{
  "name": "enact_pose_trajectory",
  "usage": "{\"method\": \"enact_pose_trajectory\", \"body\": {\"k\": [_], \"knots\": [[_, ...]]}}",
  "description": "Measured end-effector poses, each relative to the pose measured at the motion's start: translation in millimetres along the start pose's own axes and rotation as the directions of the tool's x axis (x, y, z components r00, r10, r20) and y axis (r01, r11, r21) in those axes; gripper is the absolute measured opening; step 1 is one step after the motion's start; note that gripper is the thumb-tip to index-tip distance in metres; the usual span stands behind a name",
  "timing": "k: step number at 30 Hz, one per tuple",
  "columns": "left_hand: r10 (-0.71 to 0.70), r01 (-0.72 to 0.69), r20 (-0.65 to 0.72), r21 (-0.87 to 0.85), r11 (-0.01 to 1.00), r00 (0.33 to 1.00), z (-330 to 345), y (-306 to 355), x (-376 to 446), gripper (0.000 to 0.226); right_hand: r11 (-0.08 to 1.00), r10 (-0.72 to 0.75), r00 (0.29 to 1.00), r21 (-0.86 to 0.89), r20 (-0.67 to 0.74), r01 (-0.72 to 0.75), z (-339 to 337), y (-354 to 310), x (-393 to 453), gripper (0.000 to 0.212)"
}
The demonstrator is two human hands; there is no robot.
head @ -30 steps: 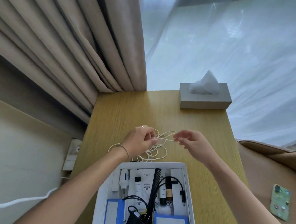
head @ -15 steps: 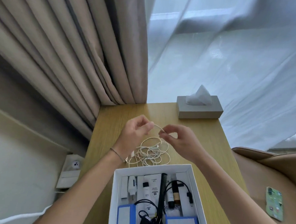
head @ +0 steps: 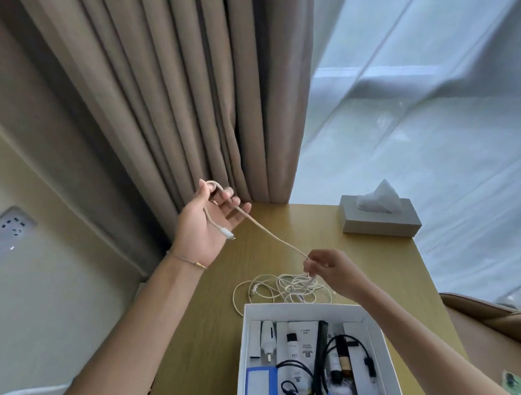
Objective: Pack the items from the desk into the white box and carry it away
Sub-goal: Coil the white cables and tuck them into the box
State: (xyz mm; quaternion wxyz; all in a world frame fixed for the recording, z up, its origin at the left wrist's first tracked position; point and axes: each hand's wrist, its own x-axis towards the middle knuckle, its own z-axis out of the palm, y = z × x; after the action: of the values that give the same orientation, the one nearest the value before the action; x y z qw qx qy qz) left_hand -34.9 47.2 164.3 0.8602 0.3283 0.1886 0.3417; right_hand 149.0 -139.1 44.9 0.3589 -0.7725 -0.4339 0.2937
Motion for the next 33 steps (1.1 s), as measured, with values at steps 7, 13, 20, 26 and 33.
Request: {"method": "enact_pose_trajectory", "body": {"k": [7,13,20,26,33], "knots": [[0.356,-0.142,-0.178,0.690,0.710,0.917,-54,1,-2,0.016,0.979,-0.104,0.990,0.164,-0.097,0.119,1,-39,10,0.014],[0.186,-0.229,0.169,0.898,0.375,0.968,-42,-23,-17,0.039,0.949,-0.269,0.963,0.168,-0.006,0.267,12,-97,15,0.021],[-0.088,-0.300,0.359,0.872,0.386,0.929,-34,-31,-18,0.052,0.942,-0.209,0.977,0.261,-0.035,0.211,13,-106,18,0.042],[0.214,-0.224,0.124,0.806,0.548,0.969,-38,-11,-7,0.037,0.930,-0.202,0.979,0.307,-0.038,0.204,8,-73,10,0.037],[0.050,-0.009,-0.159,0.251,0.968,0.986,-54,14,10,0.046,0.994,-0.075,0.994,0.083,0.074,0.069,24,-23,7,0.024]]}}
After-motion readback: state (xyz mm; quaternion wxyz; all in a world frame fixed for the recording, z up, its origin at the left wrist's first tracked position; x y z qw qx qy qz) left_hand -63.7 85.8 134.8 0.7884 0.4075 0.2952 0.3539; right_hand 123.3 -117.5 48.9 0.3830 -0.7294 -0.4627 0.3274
